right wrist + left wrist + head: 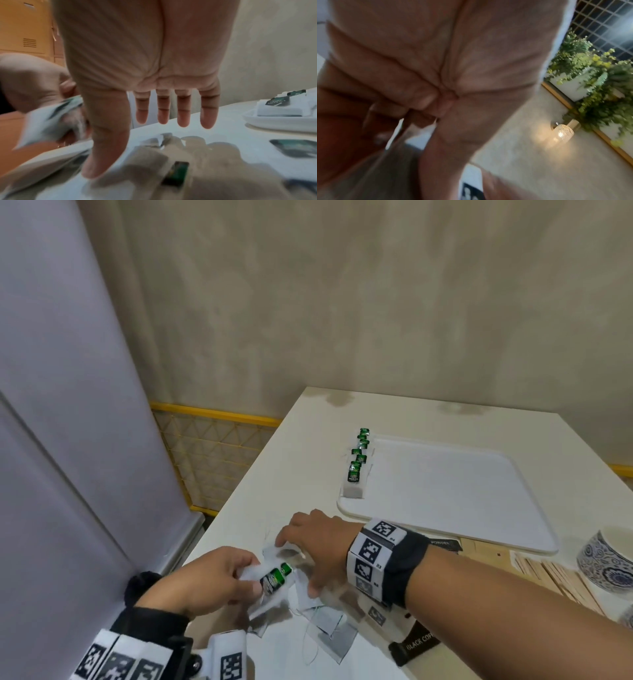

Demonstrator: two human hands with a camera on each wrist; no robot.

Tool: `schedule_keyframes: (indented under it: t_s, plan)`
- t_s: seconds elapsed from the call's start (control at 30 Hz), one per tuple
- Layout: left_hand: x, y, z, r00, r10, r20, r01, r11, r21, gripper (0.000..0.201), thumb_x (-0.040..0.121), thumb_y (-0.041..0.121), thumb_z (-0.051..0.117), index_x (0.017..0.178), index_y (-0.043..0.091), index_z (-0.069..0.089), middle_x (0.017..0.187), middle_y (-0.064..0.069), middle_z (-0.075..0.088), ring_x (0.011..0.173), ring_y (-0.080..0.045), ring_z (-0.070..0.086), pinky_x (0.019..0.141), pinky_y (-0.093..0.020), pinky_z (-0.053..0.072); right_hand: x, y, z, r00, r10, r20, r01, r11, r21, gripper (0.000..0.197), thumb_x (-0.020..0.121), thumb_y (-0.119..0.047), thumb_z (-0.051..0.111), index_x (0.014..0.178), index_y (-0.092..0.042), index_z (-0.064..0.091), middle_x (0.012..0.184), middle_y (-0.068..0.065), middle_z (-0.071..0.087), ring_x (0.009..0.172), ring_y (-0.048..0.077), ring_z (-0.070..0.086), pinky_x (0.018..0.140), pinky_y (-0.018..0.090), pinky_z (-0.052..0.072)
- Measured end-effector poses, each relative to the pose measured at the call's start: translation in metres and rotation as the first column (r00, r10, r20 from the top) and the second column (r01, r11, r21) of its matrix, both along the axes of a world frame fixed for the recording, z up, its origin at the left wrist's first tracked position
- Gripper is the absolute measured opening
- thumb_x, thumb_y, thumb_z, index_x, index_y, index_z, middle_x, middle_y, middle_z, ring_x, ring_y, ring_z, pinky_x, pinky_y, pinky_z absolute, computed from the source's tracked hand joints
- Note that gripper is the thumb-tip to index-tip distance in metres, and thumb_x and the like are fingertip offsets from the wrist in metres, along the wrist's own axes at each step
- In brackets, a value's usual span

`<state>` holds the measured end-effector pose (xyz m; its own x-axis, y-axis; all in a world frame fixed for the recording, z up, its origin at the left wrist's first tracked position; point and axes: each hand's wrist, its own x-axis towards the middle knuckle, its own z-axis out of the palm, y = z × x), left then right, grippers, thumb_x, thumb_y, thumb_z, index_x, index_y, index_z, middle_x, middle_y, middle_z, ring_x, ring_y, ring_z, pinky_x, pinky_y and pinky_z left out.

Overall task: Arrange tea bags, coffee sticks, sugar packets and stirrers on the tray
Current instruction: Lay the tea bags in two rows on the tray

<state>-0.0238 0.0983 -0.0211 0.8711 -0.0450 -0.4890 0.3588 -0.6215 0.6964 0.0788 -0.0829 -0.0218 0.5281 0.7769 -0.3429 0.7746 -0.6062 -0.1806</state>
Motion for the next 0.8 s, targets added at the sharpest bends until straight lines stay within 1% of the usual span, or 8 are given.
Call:
schedule_keyframes:
  t_s: [0.1,0.17,0.23,0.33,0.43,0.53,0.67,0.8]
  plan:
    - [0.003,-0.01,-0.004,0.996,-0.089,0.014,0.082,0.959,0.271,0.011,0.077,0.026,0.072,0.088,0.025,0.07,0.094,0.01,0.064,0.079,-0.002,0.059,0.062,-0.013,0.041,0.007,0.008,0.006,0.998,0.042,-0.036,-0.044,0.997,-0.069,0.097,0.062,-0.036,0.088,0.142,-0.036,0.033,0.142,-0.005,0.03,0.127,0.026,0.033,0.097,0.049,0.043]
    - [0.006,-0.021,-0.012,0.997,-0.075,0.0,0.068,0.901,0.428,0.028,0.073,0.029,0.074,0.099,0.027,0.065,0.111,0.005,0.05,0.096,-0.009,0.052,0.067,-0.013,0.042,0.009,0.01,0.007,0.996,0.086,-0.034,-0.091,0.983,-0.157,0.103,0.064,-0.037,0.087,0.147,-0.036,0.026,0.149,-0.004,0.024,0.131,0.029,0.03,0.1,0.049,0.039]
    - [0.008,-0.032,-0.017,0.994,-0.107,-0.013,0.097,0.837,0.539,0.029,0.075,0.027,0.071,0.1,0.03,0.057,0.113,0.002,0.039,0.102,-0.015,0.043,0.074,-0.018,0.042,0.011,0.012,0.004,0.993,0.112,-0.021,-0.114,0.976,-0.186,0.103,0.065,-0.036,0.087,0.148,-0.03,0.026,0.149,0.0,0.027,0.13,0.029,0.032,0.099,0.047,0.038]
    - [0.011,-0.041,-0.022,0.998,-0.062,0.023,0.038,0.827,0.56,0.033,0.071,0.016,0.067,0.097,0.025,0.049,0.104,0.0,0.044,0.087,-0.014,0.048,0.058,-0.017,0.037,0.012,0.013,-0.002,0.992,0.124,-0.032,-0.128,0.983,-0.134,0.104,0.064,-0.037,0.088,0.148,-0.026,0.029,0.142,0.001,0.037,0.126,0.026,0.035,0.101,0.039,0.035]
    - [0.015,-0.042,-0.025,0.999,-0.034,-0.002,0.029,0.819,0.573,0.041,0.073,0.012,0.066,0.107,0.017,0.044,0.103,-0.001,0.054,0.079,-0.013,0.047,0.049,-0.016,0.034,0.01,0.008,-0.005,0.996,0.058,-0.071,-0.066,0.991,-0.113,0.08,0.068,-0.026,0.086,0.135,-0.025,0.043,0.129,0.001,0.048,0.117,0.023,0.044,0.085,0.032,0.039]
    - [0.018,-0.043,-0.025,0.997,-0.033,-0.062,0.063,0.82,0.568,0.039,0.075,0.012,0.066,0.109,0.015,0.047,0.105,-0.002,0.057,0.082,-0.015,0.051,0.05,-0.014,0.038,0.008,0.0,-0.007,0.992,0.011,-0.125,-0.025,0.994,-0.11,0.065,0.067,-0.02,0.085,0.12,-0.024,0.048,0.114,0.001,0.058,0.102,0.023,0.055,0.086,0.038,0.05]
    - [0.025,-0.044,-0.023,0.996,-0.074,-0.056,0.092,0.826,0.556,0.018,0.076,0.015,0.064,0.079,0.02,0.047,0.08,0.004,0.05,0.072,-0.012,0.048,0.049,-0.015,0.035,0.011,-0.011,-0.005,0.989,-0.025,-0.148,0.01,0.994,-0.106,0.061,0.069,-0.019,0.084,0.116,-0.022,0.046,0.095,-0.002,0.052,0.09,0.023,0.052,0.082,0.039,0.051]
    - [0.029,-0.035,-0.017,0.999,-0.011,0.045,-0.008,0.92,0.391,0.012,0.08,0.019,0.061,0.081,0.018,0.049,0.082,0.003,0.054,0.071,-0.01,0.049,0.055,-0.021,0.042,0.013,-0.024,0.004,0.986,-0.082,-0.146,0.078,0.996,-0.033,0.071,0.066,-0.022,0.086,0.122,-0.025,0.042,0.107,-0.001,0.05,0.095,0.023,0.055,0.081,0.039,0.051]
